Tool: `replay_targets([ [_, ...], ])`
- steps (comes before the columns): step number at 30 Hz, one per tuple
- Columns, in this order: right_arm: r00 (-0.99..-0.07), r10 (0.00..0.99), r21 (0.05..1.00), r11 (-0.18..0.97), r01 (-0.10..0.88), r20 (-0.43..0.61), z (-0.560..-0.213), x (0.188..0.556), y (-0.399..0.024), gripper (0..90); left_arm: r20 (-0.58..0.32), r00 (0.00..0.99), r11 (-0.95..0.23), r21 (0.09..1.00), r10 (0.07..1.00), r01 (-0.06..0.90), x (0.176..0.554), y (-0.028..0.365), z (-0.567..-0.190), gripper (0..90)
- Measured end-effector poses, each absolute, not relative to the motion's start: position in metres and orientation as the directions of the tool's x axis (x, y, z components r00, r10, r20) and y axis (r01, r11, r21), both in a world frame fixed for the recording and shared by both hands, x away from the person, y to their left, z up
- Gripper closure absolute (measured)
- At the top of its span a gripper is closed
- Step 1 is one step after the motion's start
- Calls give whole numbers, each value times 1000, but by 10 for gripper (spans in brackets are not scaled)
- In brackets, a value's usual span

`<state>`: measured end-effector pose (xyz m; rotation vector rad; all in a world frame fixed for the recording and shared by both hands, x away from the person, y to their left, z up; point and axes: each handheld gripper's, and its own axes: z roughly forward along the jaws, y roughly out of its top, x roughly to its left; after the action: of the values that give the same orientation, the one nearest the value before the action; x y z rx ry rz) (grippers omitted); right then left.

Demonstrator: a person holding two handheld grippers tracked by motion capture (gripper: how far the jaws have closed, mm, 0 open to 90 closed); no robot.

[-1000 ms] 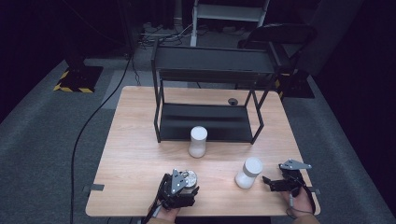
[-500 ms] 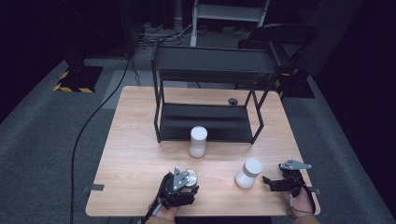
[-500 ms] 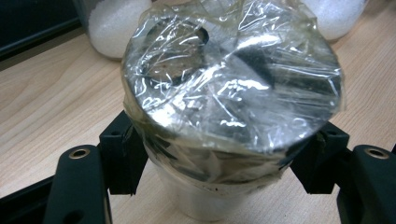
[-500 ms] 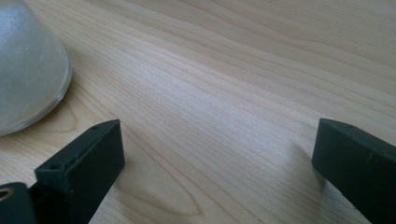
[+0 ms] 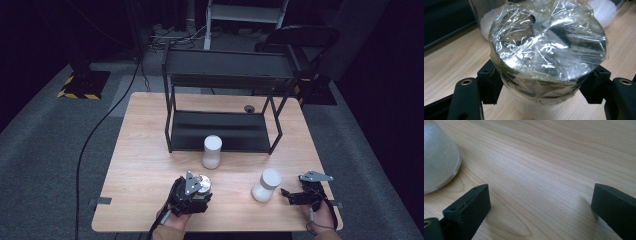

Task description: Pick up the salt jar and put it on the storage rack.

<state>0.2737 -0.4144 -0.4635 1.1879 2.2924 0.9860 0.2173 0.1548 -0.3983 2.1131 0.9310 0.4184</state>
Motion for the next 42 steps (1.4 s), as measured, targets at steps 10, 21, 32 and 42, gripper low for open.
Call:
replay_targets([
  [10,-570,821,730,396,557,-11,-463,274,-414,21,-14,694,-441,763,720,473,227,162,-383,299],
  [21,-570,822,730,396,558,-10,-463,274,-414,21,-5,688,-428,779,726,458,237,172,-367,299],
  [32,-567,824,729,394,559,-11,-463,274,-413,21,5,709,-443,784,705,435,251,173,-354,299],
  [42,-565,825,729,392,560,-10,-463,274,-413,21,11,712,-443,789,702,425,265,175,-341,299],
])
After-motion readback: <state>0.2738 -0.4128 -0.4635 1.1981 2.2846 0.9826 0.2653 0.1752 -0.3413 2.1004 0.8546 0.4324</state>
